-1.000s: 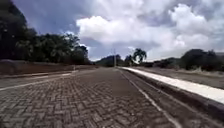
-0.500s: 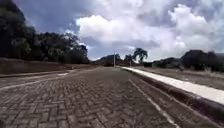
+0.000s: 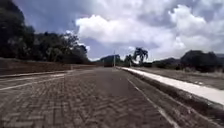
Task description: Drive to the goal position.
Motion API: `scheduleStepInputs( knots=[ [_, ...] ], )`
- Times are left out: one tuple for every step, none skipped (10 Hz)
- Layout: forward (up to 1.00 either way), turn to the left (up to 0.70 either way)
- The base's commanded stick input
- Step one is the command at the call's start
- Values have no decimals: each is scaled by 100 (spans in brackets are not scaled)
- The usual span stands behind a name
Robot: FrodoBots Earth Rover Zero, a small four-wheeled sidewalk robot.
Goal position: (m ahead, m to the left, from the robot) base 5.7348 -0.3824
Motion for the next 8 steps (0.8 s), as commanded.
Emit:
scheduleStepInputs(
  knots=[
    [100,0],
    [100,0],
    [100,0],
    [100,0],
    [100,0],
    [100,0],
    [100,0],
    [100,0]
  ],
)
